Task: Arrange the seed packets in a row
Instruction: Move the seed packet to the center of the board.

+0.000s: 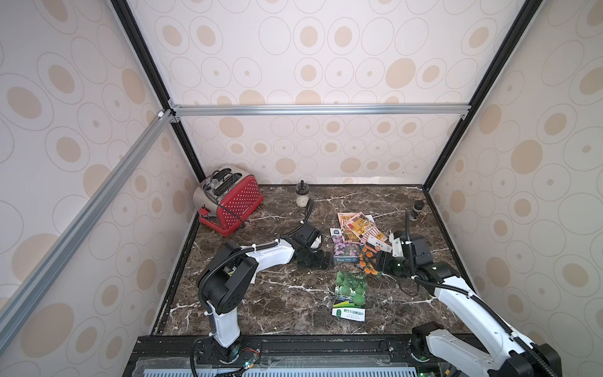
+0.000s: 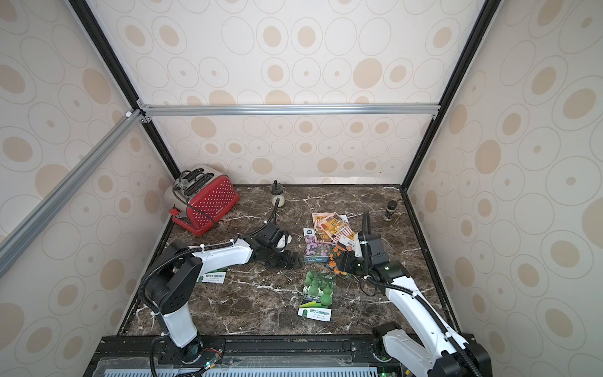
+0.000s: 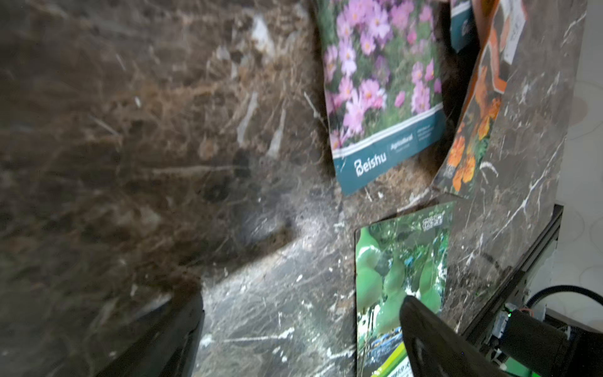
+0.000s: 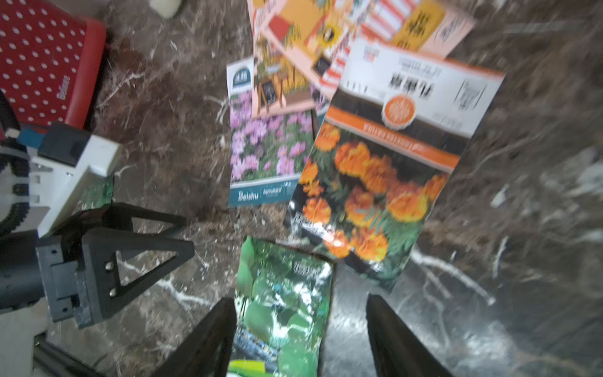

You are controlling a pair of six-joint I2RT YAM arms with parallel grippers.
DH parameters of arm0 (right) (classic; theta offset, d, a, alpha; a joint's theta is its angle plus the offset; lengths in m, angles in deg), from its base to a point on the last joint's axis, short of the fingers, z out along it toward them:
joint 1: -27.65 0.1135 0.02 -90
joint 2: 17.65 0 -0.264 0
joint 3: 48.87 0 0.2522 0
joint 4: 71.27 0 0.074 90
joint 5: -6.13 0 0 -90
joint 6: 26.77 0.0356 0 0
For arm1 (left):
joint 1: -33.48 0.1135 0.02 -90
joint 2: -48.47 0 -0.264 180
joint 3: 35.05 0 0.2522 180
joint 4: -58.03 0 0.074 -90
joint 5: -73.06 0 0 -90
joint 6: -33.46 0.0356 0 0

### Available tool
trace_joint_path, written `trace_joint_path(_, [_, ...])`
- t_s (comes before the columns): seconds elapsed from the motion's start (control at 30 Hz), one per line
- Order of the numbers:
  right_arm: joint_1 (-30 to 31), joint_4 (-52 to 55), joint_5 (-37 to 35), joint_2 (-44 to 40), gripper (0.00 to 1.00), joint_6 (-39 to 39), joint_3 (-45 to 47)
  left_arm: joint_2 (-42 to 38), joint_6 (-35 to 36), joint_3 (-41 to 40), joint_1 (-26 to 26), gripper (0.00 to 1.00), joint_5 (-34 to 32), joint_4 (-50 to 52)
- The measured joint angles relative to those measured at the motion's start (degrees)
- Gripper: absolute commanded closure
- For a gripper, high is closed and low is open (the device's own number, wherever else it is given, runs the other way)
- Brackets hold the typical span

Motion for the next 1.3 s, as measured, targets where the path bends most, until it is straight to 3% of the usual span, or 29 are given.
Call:
trace_joint_path(0.23, [8.68,2.89,0.50,-1.92,0.47,5.18,6.36,-0.66,0.04,-1.38,-1.92,0.10,1.97,-0.09])
trace_joint_path(0.53, [14.67,-3.41,0.39,5.73,0.50,10.45,11.78,-0.68,0.02,-1.57,-2.34,0.10,2.05,-0.13])
trace_joint_path(0.6, [15.69,-6.82,0.26,7.08,0.60,11.23,11.80,-0.83,0.20,-1.53,-2.34,0.10,1.88,0.48])
trace_joint_path(0.73, [17.49,-14.19,-0.04,12.11,1.00,13.09,11.98,-2.43,0.63,-1.55,-1.07,0.11,1.49,4.09])
trace_joint_path(1.03, [22.56,-22.97,-1.09,24.81,1.00,14.40,4.83,-15.37,1.42,-1.66,11.80,0.09,-3.30,13.92])
trace_joint_path(1.3, [23.50,-25.18,-1.03,36.11,1.00,13.64,-8.96,-22.10,2.29,1.70,17.09,0.09,-7.37,20.70])
